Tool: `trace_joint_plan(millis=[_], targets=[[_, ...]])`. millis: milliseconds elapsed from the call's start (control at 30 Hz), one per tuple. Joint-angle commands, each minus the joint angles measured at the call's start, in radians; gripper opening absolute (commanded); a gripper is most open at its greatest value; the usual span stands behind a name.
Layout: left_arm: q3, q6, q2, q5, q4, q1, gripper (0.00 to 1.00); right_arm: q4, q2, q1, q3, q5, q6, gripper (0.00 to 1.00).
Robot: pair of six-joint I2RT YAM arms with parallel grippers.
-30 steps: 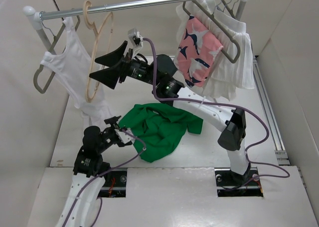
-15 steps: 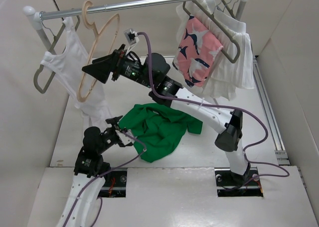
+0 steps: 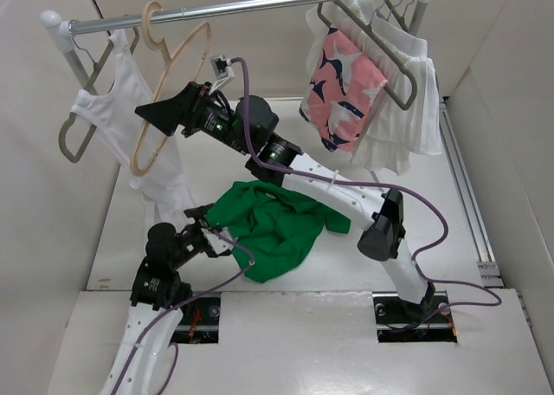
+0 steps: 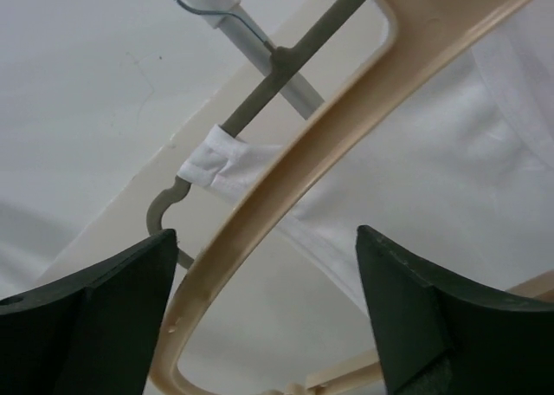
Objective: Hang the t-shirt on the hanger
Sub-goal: Grab a hanger with the right arm
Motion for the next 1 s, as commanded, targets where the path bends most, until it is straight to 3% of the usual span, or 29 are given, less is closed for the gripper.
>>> trace_joint_plan(millis=[0, 200, 233, 500, 700, 833, 967], targets=[[-0.008, -0.01, -0.02, 0.003, 0.036, -0.003, 0.83, 0.023, -0.022, 0.019, 0.013, 0.078, 0.011, 0.85], [-0.008, -0.01, -0.029, -0.006, 0.036, -0.003, 0.83, 0.07, -0.056, 0.019, -0.033, 0.047, 0.002, 0.48], [-0.008, -0.01, -0.029, -0.006, 0.036, -0.003, 0.83, 0.095, -0.069, 0.019, -0.057, 0.047, 0.002, 0.36], [-0.008, -0.019, -0.038, -0.006, 0.036, -0.003, 0.83, 0.132, -0.139, 0.028, -0.157, 0.036, -0.007, 0.02], [0.023, -0.052, -0.038, -0.006, 0.077, -0.003, 0.83, 0.152, -0.18, 0.002, -0.207, -0.115, -0.052, 0.0], [0.069, -0.123, -0.038, 0.003, 0.149, -0.003, 0.81, 0.152, -0.342, -0.086, -0.403, -0.316, -0.118, 0.0], [0.089, -0.105, -0.047, 0.055, 0.137, -0.003, 0.7, 0.097, -0.541, -0.174, -0.77, -0.396, -0.251, 0.0]])
